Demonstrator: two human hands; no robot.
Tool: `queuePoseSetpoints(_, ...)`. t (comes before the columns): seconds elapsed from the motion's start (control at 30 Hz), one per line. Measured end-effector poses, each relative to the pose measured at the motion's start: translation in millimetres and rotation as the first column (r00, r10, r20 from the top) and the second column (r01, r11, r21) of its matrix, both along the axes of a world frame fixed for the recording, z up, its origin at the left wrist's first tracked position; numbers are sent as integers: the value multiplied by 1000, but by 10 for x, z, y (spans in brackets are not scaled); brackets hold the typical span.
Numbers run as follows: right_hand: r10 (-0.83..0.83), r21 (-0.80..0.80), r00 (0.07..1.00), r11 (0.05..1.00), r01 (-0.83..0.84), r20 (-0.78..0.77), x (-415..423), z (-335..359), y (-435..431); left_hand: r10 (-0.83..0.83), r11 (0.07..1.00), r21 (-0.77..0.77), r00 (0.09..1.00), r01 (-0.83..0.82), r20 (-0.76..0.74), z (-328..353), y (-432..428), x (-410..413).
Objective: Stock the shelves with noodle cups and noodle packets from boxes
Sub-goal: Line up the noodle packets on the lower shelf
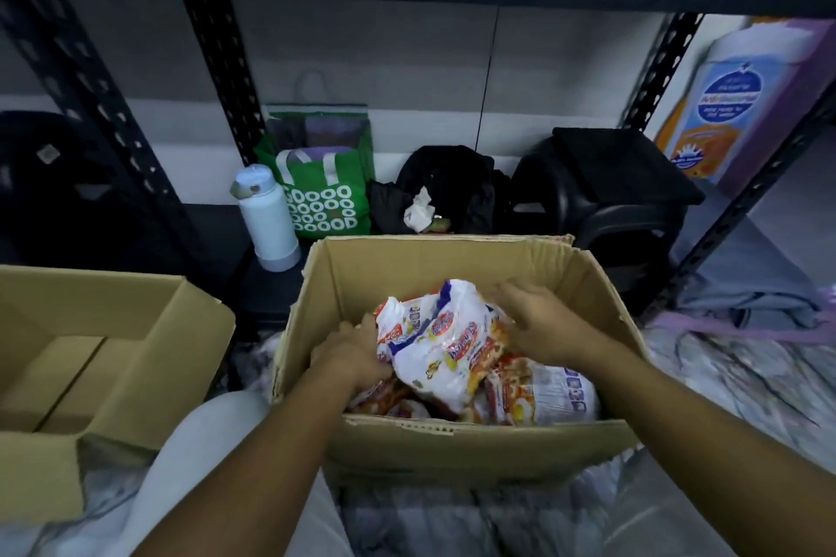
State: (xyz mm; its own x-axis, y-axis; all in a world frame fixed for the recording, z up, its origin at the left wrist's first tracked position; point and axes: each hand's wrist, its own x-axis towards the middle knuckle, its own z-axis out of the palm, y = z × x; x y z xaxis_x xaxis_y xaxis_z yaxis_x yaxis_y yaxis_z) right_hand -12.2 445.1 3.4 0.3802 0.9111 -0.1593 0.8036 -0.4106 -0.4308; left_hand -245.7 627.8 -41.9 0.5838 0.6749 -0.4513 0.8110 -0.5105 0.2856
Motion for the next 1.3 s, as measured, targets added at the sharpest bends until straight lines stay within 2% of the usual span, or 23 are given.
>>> queuePoseSetpoints(0.1, 285, 7, 958, 958, -285, 17, -238, 39, 97, -14, 1000, -13, 999, 15, 34, -34, 36, -28)
queuePoseSetpoints(0.23, 490, -222, 858, 863, -454, 151, -397, 122, 362, -40, 998, -36, 998, 42, 55, -83, 54, -57)
queuePoseSetpoints(0.47, 589, -522, 737, 765, -376, 332, -402, 110, 774, -79, 990, -115, 994, 88, 82, -71, 52, -85)
queuePoseSetpoints(0.6, 590, -556, 696, 766, -323, 408, -339, 171, 770, -95, 988, -108, 983, 113, 157, -82, 49, -57)
queuePoseSetpoints(0.7, 596, -515, 650, 785, -345, 472, -271, 175, 741, -145, 982, -85, 963, 168, 226, -81, 76, -48)
queuePoseSetpoints(0.77, 588, -475, 675, 794, -378, 446, -208, 102, 735, -187, 976, -74, 961, 205, 202, -102, 81, -46)
queuePoseSetpoints(0.87, 478, -398, 832, 847, -352, 282, -93, -5, 685, -214, 972, -67, 969, 223, 120, -124, 74, -29)
queuePoseSetpoints(0.9, 450, -372, 854, 863, -340, 262, -59, -26, 659, -213, 973, -70, 973, 220, 94, -122, 71, -22)
queuePoseSetpoints(1.0, 445, -328, 831, 881, -341, 332, -12, -51, 607, -208, 975, -75, 978, 210, 35, -115, 73, 3)
queuePoseSetpoints(1.13, 500, -406, 785, 845, -348, 366, -5, -95, 615, -206, 975, -80, 978, 205, -9, -119, 66, 43)
queuePoseSetpoints(1.3, 405, -368, 878, 880, -299, 255, 24, -269, 620, -234, 971, -66, 967, 228, -98, -152, 102, 106)
